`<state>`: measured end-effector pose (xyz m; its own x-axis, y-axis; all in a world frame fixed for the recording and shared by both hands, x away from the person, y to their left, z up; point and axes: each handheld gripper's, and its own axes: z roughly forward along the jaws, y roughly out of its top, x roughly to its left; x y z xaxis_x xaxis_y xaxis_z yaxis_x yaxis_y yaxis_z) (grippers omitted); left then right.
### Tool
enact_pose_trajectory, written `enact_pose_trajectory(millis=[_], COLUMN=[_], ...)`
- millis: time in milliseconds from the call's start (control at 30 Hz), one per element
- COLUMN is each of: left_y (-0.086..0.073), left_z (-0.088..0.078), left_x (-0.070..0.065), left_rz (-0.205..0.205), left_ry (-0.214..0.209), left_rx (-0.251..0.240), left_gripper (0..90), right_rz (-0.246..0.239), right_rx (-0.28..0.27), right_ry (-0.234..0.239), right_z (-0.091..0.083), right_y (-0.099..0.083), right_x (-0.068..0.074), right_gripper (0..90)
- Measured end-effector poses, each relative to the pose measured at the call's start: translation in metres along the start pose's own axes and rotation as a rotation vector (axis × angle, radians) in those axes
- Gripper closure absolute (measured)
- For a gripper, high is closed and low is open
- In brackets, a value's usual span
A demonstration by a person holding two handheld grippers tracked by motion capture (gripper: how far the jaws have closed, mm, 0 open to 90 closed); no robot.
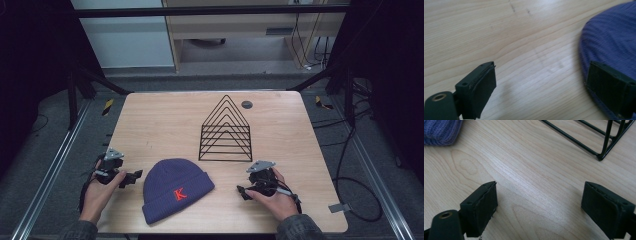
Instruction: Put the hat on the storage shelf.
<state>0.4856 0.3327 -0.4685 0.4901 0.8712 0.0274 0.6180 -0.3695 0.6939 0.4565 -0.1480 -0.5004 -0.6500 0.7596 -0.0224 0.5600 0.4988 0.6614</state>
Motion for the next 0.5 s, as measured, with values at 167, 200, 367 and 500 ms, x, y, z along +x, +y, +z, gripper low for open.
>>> enact_pose_trajectory(millis=[167,200,367,500], left_y=[0.013,0.016,0.031,0.038], left_z=[-0.003,-0.003,0.007,0.016], left_x=[-0.012,-0.015,-0.027,-0.036], left_rz=[0.018,0.025,0.069,0.089], left_ry=[-0.038,-0.047,-0.074,-0.097], left_rx=[-0.023,-0.024,0.019,0.076], left_gripper=[11.9,12.5,17.5,22.0], right_rz=[-0.012,-0.013,-0.008,-0.007], right_rx=[-0.017,-0.015,-0.015,-0.016], right_ry=[0.004,0.003,0.001,0.002], right_z=[-0.003,-0.003,-0.003,-0.004], right_y=[0.002,0.002,0.001,0.001], right_x=[0.002,0.002,0.001,0.000], right_gripper=[18.9,19.2,21.8,22.1])
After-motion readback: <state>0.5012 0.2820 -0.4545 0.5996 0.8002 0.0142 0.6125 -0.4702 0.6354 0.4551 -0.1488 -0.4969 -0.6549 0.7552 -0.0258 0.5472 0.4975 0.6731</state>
